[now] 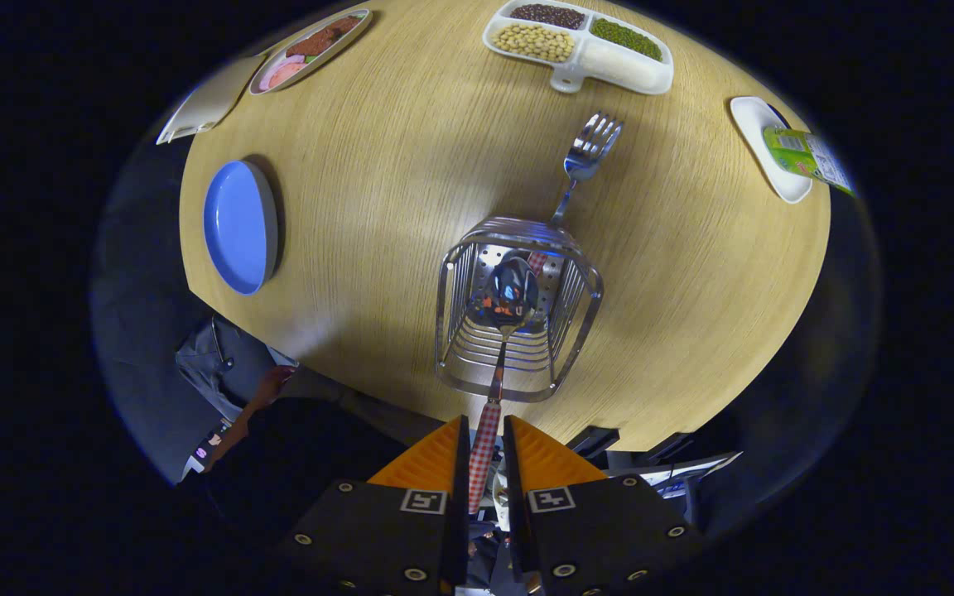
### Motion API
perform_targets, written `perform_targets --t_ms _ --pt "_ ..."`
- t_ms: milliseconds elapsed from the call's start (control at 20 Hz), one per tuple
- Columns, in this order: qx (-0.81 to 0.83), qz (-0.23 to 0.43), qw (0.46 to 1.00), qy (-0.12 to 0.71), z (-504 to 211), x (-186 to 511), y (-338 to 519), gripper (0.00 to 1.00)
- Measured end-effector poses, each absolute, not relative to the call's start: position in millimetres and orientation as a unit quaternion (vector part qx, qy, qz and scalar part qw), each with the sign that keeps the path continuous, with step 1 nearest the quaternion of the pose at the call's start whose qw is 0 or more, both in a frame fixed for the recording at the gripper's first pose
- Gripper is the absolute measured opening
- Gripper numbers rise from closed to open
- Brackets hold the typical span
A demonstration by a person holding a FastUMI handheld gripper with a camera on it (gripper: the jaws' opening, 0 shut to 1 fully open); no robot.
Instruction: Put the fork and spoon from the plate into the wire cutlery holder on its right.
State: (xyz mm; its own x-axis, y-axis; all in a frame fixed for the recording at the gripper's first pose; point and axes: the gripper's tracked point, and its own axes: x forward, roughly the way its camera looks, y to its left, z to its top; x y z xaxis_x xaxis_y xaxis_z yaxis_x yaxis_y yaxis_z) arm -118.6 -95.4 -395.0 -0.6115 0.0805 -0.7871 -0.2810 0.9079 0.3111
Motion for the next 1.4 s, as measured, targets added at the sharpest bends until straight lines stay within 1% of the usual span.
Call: perform_targets --t_ms 300,450,650,850,900,950,1000,1050,1100,1200,1400 --pt "-0.015 0.184 0.525 0.831 -387.4 -88.3 -93.1 0.36" --pt "-0.004 0.172 0.568 0.805 -389.5 -81.3 -98.1 0.37" --pt "0.04 0.17 0.644 0.745 -368.4 -57.6 -91.7 0.41" --pt "0.067 0.147 0.724 0.67 -348.0 -42.0 -95.6 0.56" --pt "0.072 0.139 0.746 0.647 -340.5 -35.0 -97.3 0.63" --pt "0.077 0.131 0.766 0.624 -331.8 -28.2 -98.9 0.67" --pt "0.082 0.123 0.784 0.602 -322.8 -22.0 -98.7 0.76" --pt "0.086 0.114 0.803 0.579 -315.3 -18.0 -99.7 0.79" --pt "0.087 0.105 0.82 0.555 -306.5 -12.5 -100.7 0.85" --pt "0.076 0.087 0.857 0.502 -288.0 -3.4 -105.9 0.91" --pt "0.062 0.047 0.92 0.384 -243.2 14.7 -113.6 0.93"
